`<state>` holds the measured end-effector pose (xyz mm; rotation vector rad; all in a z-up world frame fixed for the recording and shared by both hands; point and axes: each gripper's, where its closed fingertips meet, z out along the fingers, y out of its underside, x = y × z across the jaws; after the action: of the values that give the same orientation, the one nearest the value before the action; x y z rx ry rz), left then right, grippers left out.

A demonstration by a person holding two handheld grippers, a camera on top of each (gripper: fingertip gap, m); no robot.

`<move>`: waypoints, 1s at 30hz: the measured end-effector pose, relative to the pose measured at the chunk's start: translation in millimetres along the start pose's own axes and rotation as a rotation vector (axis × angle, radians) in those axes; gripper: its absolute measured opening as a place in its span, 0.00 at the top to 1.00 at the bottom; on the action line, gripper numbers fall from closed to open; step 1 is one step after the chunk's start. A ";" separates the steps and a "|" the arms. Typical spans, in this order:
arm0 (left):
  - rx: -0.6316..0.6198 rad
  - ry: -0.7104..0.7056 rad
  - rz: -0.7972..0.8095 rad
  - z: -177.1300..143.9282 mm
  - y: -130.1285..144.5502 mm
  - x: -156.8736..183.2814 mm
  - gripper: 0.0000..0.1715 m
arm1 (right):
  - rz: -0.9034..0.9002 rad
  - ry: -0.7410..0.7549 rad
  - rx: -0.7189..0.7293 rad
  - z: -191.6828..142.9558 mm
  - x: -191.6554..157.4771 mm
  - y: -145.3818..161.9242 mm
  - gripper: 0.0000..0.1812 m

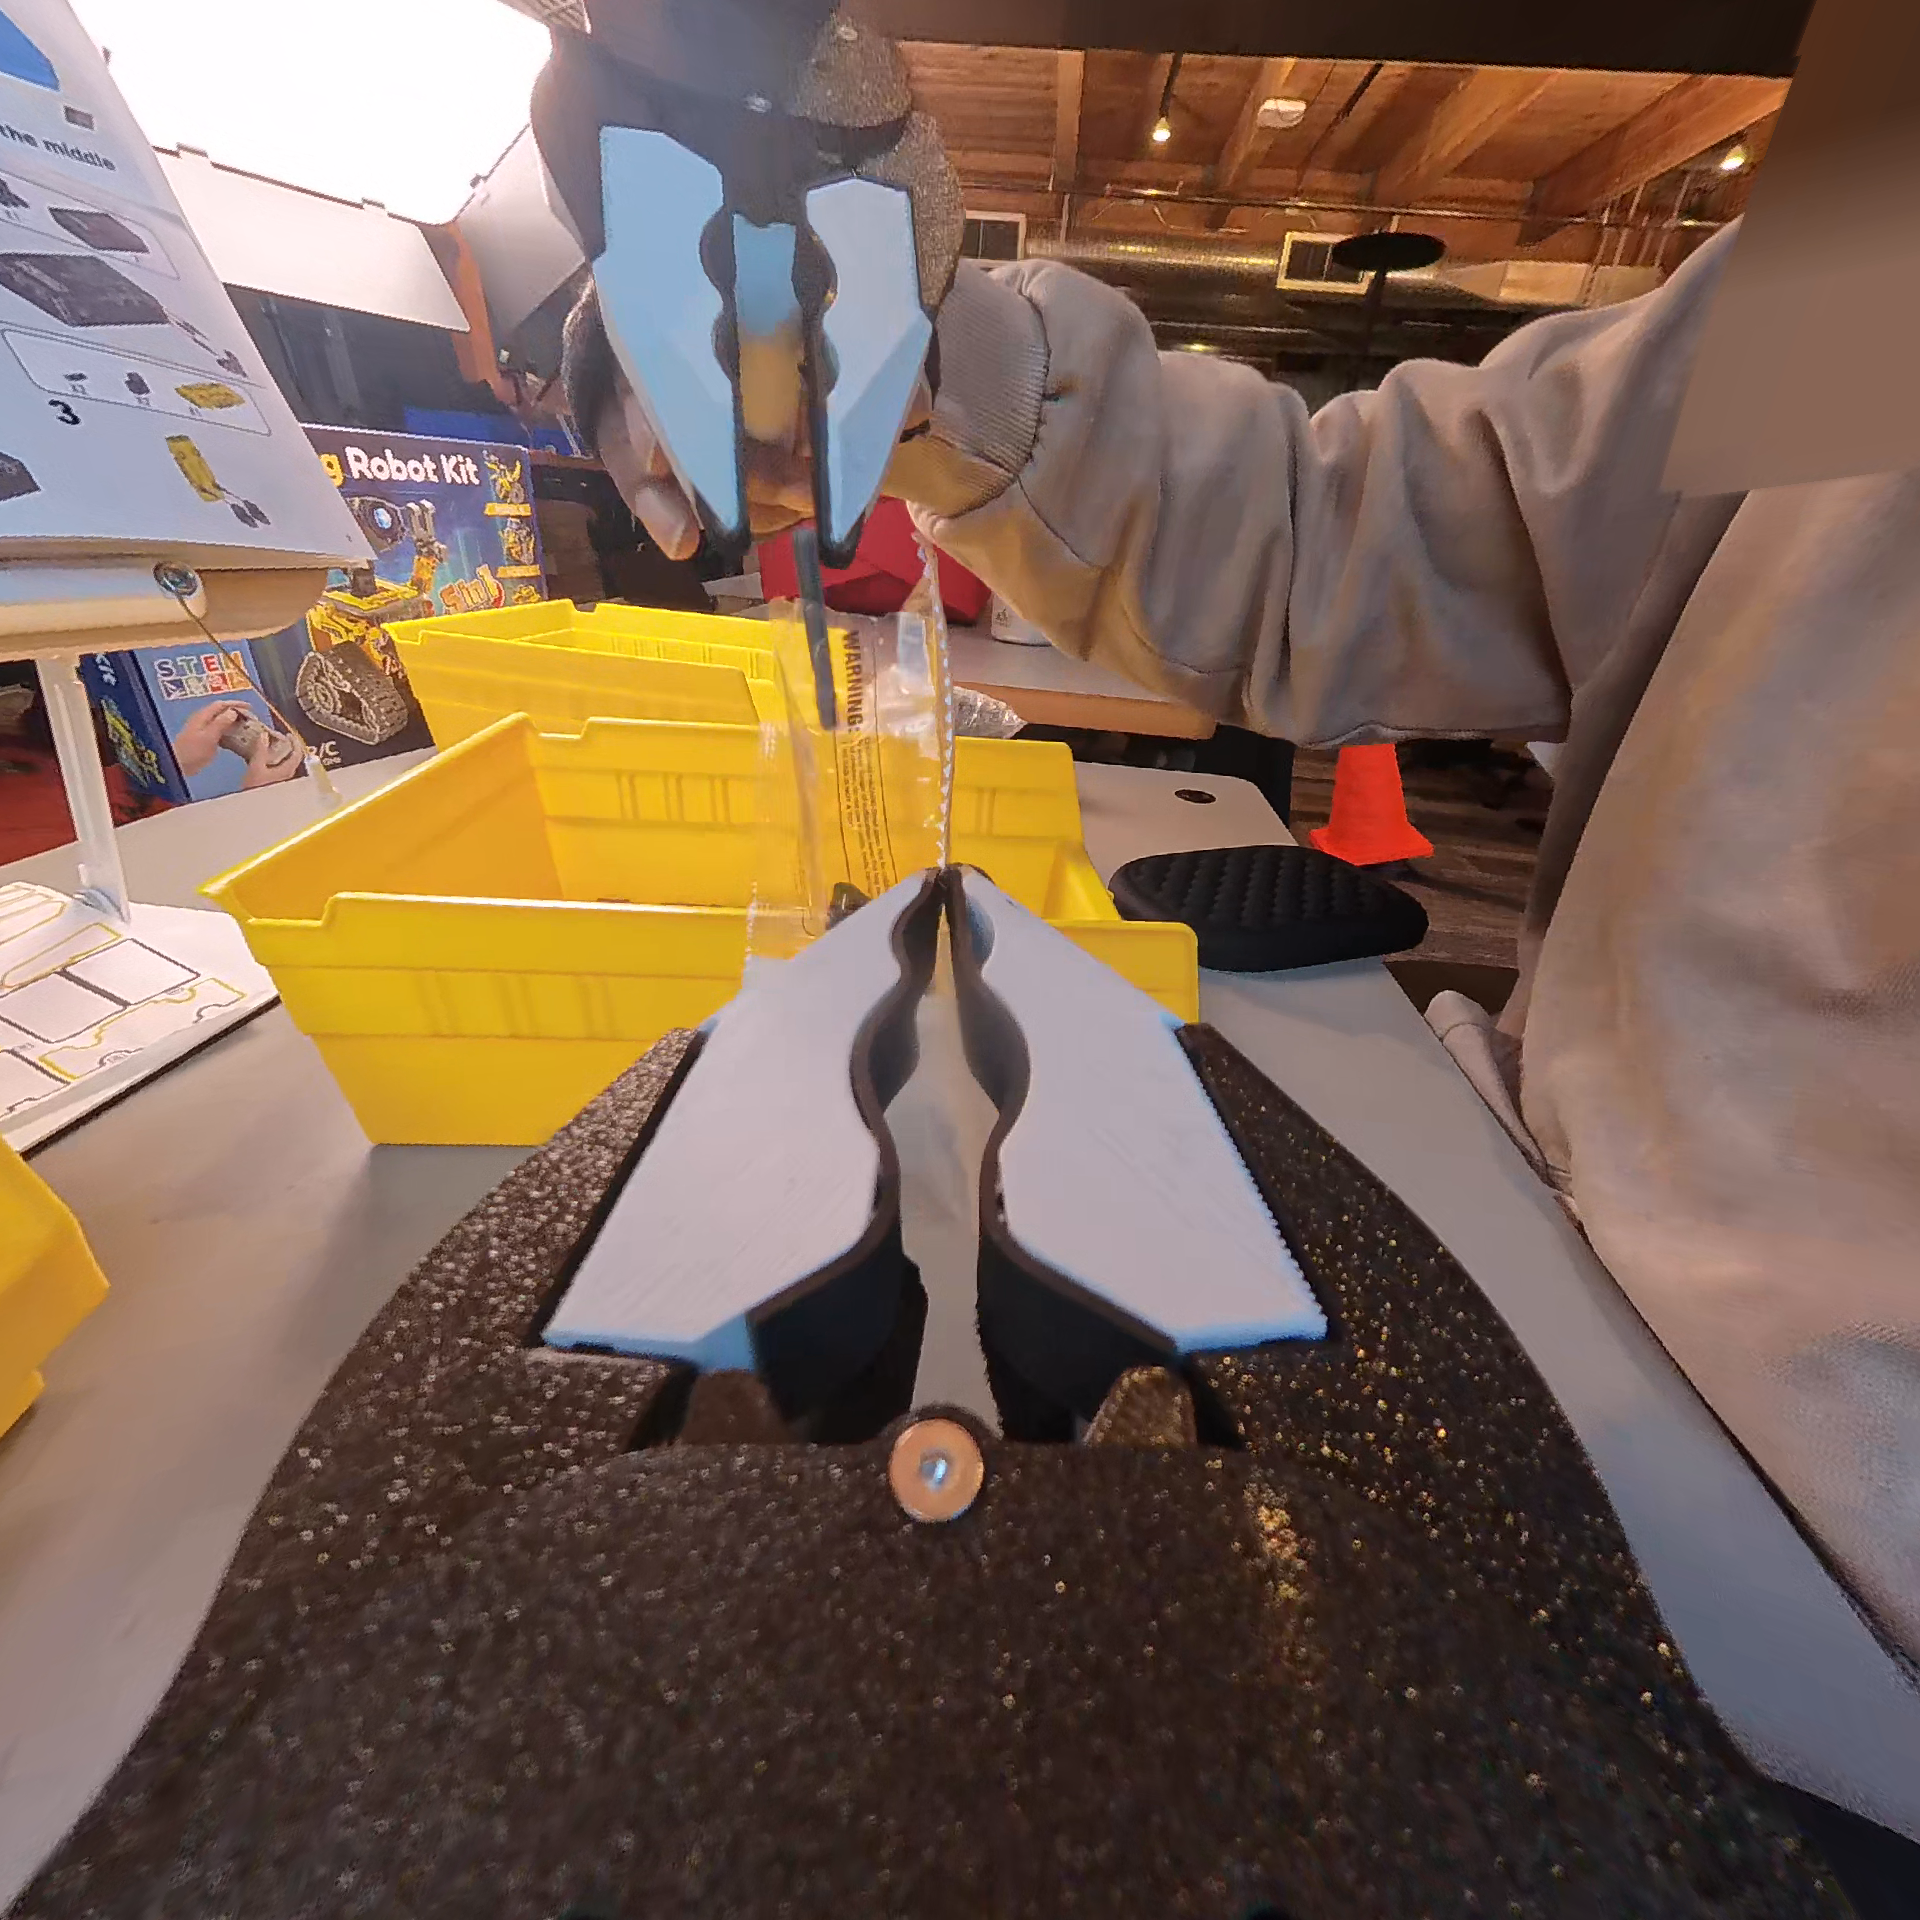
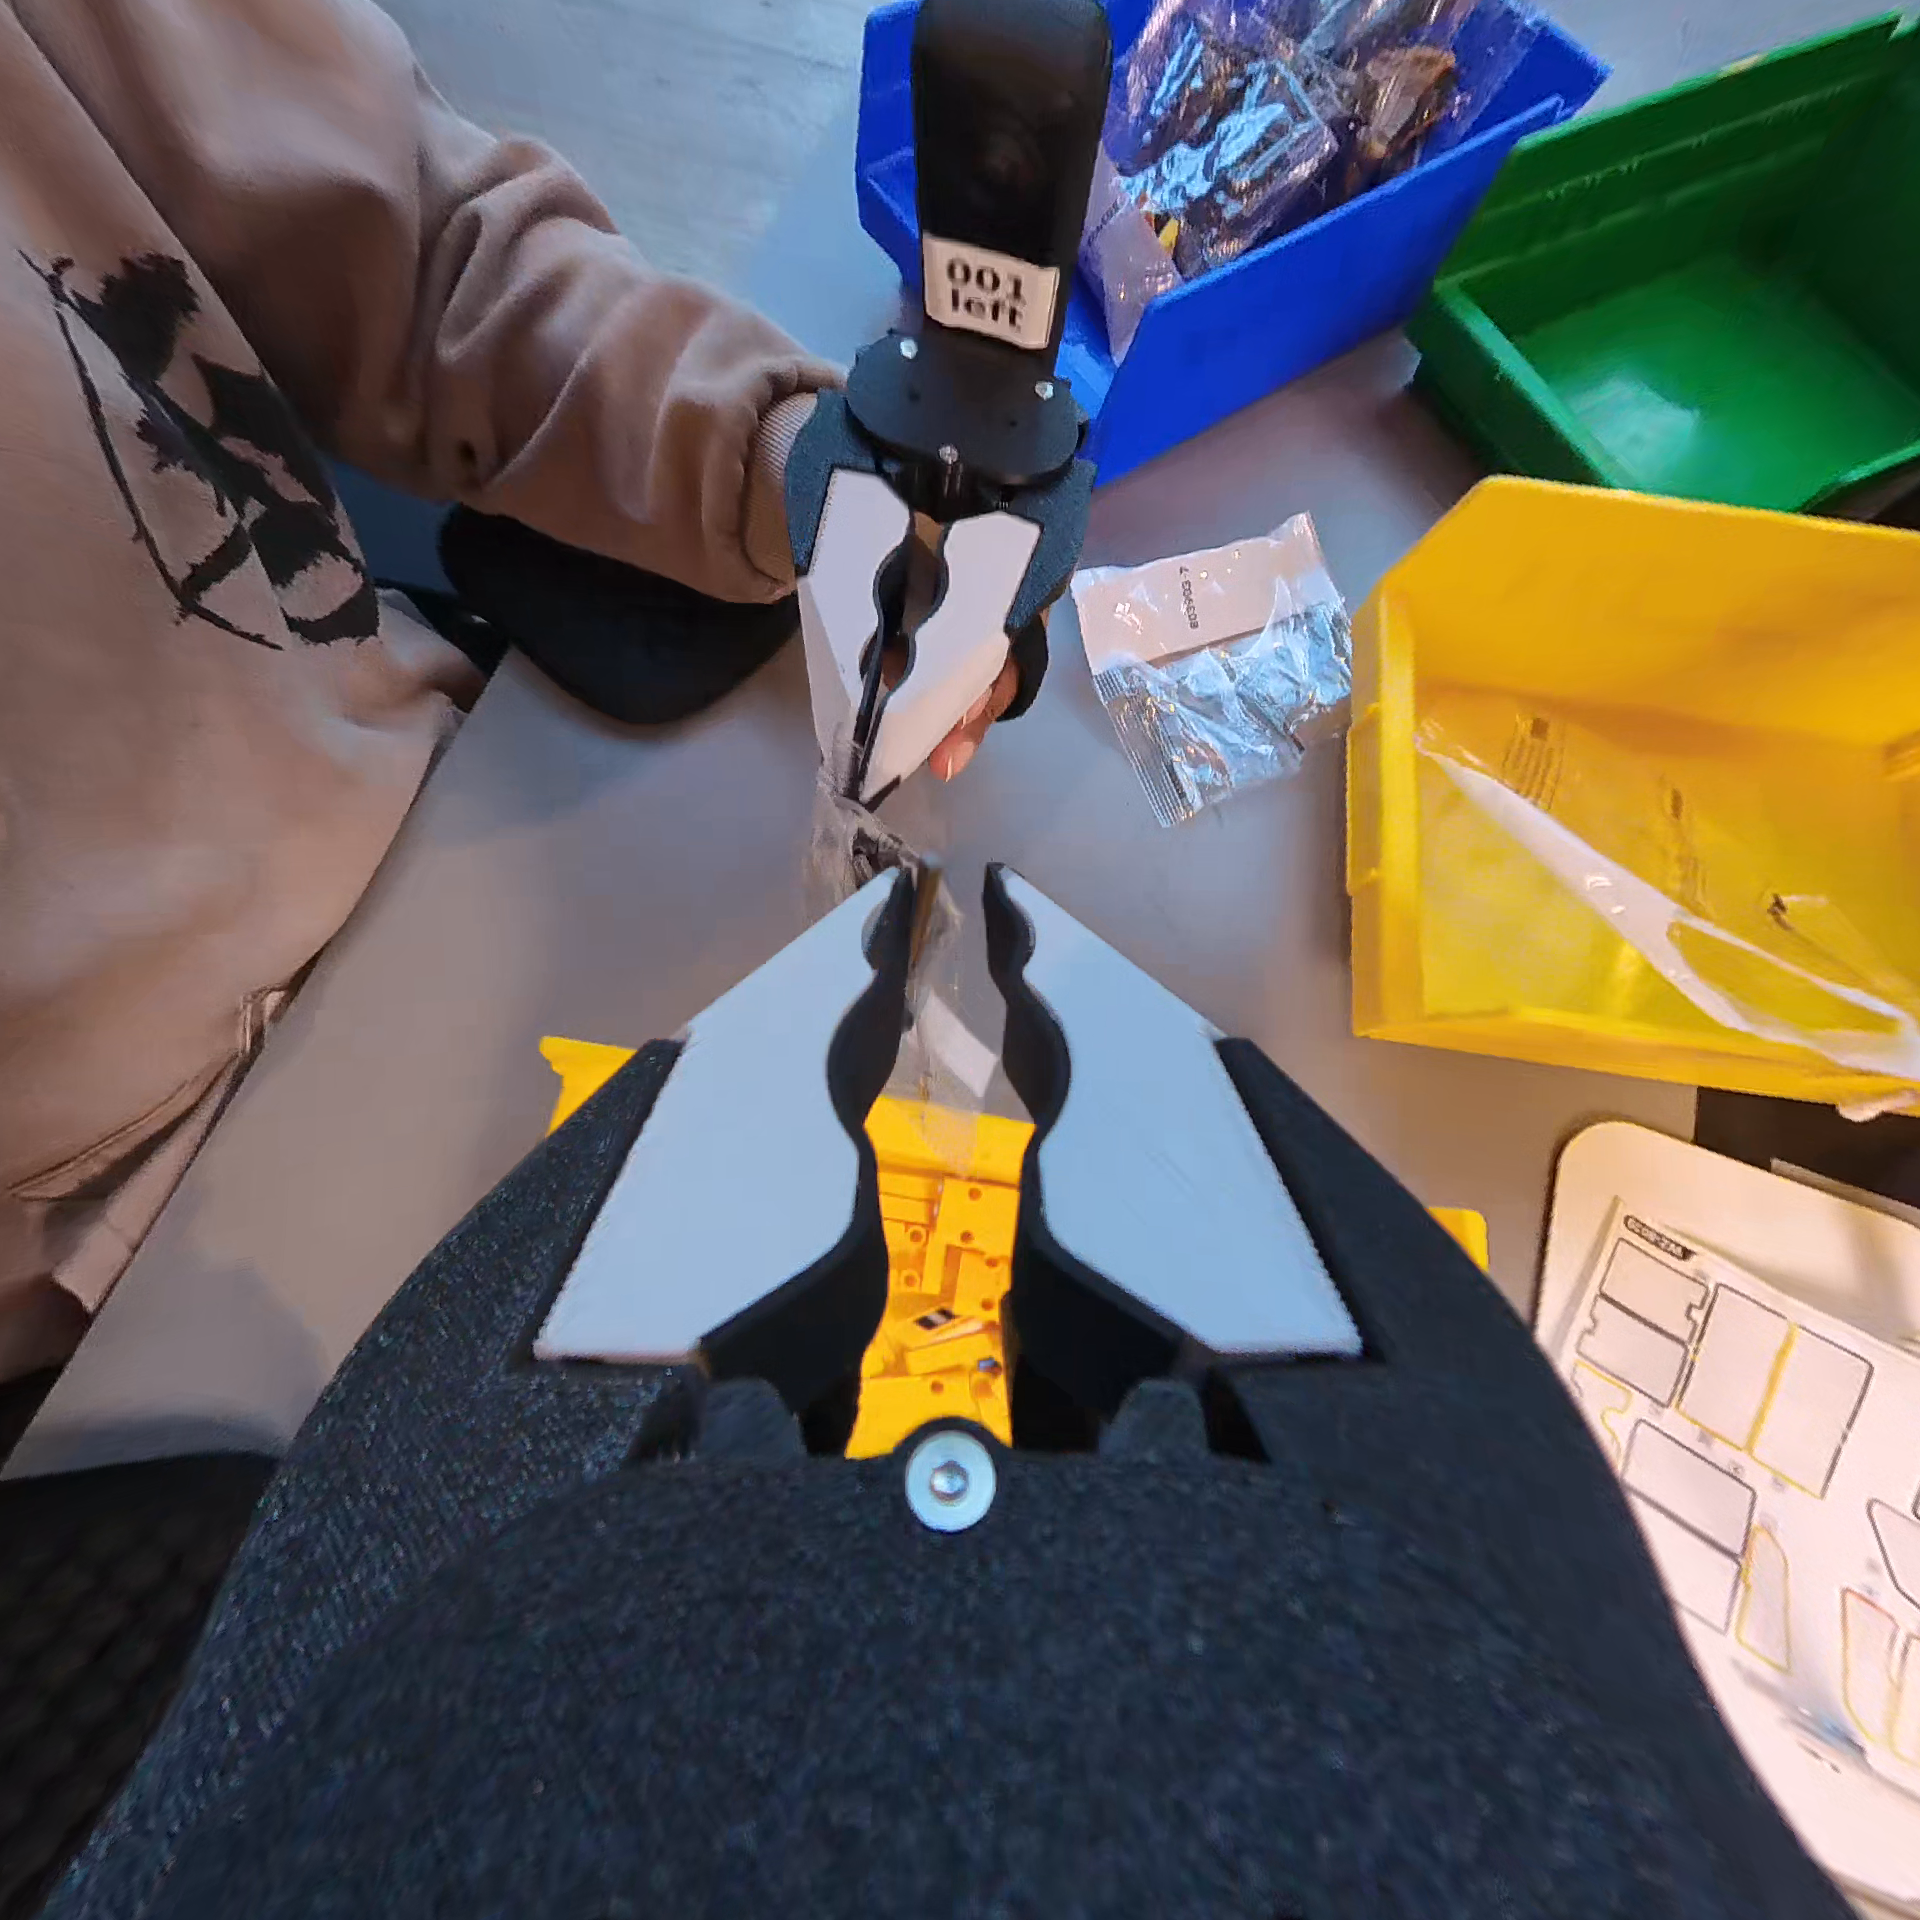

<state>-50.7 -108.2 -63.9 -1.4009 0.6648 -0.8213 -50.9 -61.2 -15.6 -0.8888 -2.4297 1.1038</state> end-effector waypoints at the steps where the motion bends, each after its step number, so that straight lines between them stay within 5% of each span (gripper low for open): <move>1: 0.005 -0.001 -0.001 -0.5 -1.0 -0.2 1.00 | 0.014 0.000 0.040 -3.1 0.7 -4.5 0.91; 4: 0.010 -0.006 -0.004 -2.2 -2.1 -2.0 1.00 | 0.090 0.058 0.034 -19.6 17.8 11.3 0.90; 10: 0.009 -0.004 -0.002 -2.1 -2.2 -1.9 1.00 | 0.187 0.114 -0.517 -8.3 32.0 165.3 0.88; 13: 0.009 -0.007 -0.003 -2.3 -1.8 -2.5 1.00 | 0.201 0.064 -0.667 14.4 22.0 214.7 0.84; 18: 0.007 -0.013 -0.011 -3.3 -0.2 -4.9 1.00 | 0.143 0.157 -0.681 24.1 46.1 221.9 0.98; 23: -0.002 -0.009 -0.013 -2.4 1.9 -4.7 1.00 | 0.086 0.354 -0.645 -1.4 80.6 202.0 0.95; 27: -0.002 -0.005 -0.012 -1.8 1.8 -4.1 1.00 | 0.170 0.183 -0.652 -2.8 39.7 205.9 0.92; 30: -0.002 -0.003 -0.014 -1.6 2.2 -3.9 1.00 | 0.201 0.072 -0.830 -15.4 7.8 237.1 0.92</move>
<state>-54.0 -105.9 -66.5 -1.4100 0.6539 -0.8294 47.2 72.5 -186.0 -1.3870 -2.7837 0.0444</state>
